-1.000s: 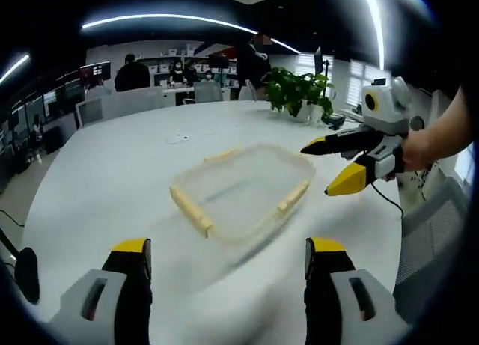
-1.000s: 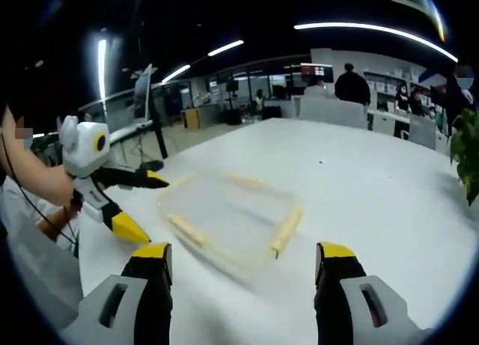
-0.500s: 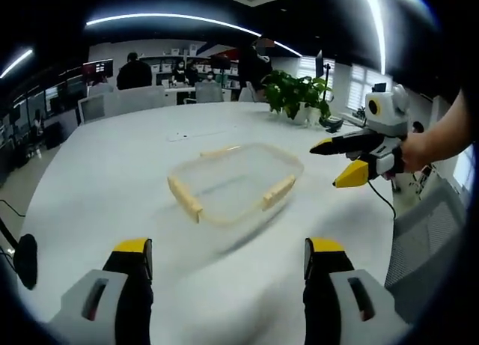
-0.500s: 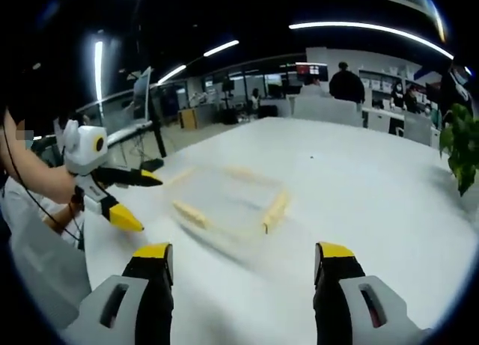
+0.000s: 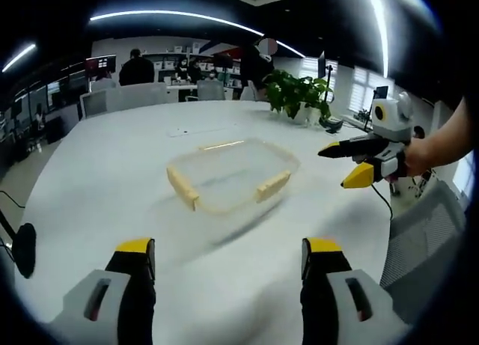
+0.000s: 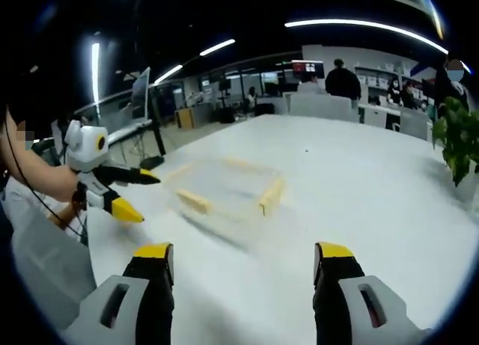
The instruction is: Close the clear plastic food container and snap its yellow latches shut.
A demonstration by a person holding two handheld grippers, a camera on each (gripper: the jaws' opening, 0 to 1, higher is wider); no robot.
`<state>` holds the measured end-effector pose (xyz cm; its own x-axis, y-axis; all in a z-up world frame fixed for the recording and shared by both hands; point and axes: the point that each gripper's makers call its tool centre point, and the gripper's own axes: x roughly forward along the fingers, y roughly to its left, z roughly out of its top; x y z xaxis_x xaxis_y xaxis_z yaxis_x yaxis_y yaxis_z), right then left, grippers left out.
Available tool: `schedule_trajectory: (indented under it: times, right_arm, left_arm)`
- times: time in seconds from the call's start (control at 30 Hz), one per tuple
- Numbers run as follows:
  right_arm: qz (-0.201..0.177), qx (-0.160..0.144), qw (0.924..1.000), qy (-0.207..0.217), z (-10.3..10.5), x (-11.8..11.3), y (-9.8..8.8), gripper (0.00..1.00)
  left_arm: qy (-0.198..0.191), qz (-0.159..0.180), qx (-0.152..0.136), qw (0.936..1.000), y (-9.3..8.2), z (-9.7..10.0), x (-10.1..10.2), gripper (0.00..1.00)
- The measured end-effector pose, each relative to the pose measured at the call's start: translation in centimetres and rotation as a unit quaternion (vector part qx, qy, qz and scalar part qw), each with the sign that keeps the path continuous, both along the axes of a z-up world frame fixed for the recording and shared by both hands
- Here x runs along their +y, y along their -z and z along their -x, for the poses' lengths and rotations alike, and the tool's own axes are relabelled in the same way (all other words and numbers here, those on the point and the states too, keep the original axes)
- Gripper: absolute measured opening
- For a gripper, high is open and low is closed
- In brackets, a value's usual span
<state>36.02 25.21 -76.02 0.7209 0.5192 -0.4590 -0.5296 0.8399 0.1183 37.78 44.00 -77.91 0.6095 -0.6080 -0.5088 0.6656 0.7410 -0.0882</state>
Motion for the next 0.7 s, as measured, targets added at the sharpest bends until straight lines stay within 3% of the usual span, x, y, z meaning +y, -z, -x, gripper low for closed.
schedule_trajectory:
  times: [0.7]
  right_arm:
    - [-0.006,-0.004,0.9996,0.026,2.1,-1.8,-1.1,0.75]
  left_arm:
    - [0.000,0.015,0.001,0.9999,-0.8,1.6,0.4,0.78]
